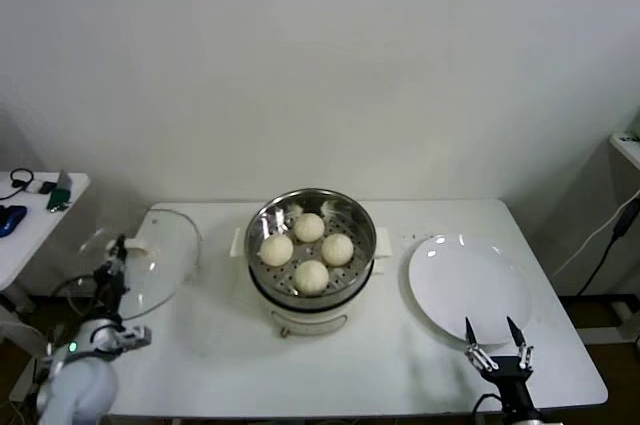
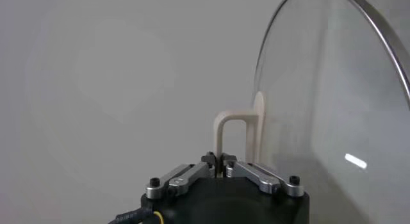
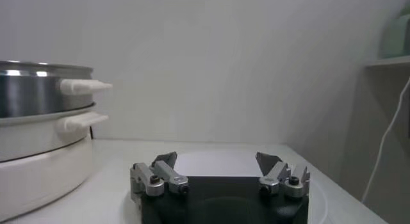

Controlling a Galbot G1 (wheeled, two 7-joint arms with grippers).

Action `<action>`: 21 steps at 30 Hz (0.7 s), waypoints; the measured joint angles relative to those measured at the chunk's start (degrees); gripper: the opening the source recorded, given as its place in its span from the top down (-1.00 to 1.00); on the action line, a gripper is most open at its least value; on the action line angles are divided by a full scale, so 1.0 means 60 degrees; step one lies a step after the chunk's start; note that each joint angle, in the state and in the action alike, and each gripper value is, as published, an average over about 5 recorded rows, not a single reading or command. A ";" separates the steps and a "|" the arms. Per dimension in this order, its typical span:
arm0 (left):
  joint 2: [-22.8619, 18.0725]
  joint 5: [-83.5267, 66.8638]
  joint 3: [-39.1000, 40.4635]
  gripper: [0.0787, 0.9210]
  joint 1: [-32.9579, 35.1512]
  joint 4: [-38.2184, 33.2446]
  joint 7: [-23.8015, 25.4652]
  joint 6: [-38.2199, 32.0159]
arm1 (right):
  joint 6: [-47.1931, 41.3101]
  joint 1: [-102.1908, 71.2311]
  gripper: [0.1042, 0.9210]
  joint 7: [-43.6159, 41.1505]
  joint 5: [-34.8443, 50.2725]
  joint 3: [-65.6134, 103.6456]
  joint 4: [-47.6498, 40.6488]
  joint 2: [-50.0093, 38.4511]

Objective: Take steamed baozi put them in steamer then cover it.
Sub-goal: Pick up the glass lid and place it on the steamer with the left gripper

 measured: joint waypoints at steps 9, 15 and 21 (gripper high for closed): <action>0.0675 -0.0569 0.1408 0.86 -0.0625 -0.2324 0.1157 0.2721 | -0.0060 0.0103 -0.76 0.0147 -0.0352 -0.0049 -0.0028 0.0055; 0.0514 0.0031 0.3148 0.86 -0.1447 -0.2947 0.1896 0.3914 | -0.0014 0.0191 -0.76 0.0168 -0.0457 -0.0122 -0.0099 0.0046; -0.0187 0.1159 0.5000 0.86 -0.2500 -0.2940 0.2791 0.4602 | 0.0090 0.0260 -0.76 0.0181 -0.0468 -0.0132 -0.0231 -0.0018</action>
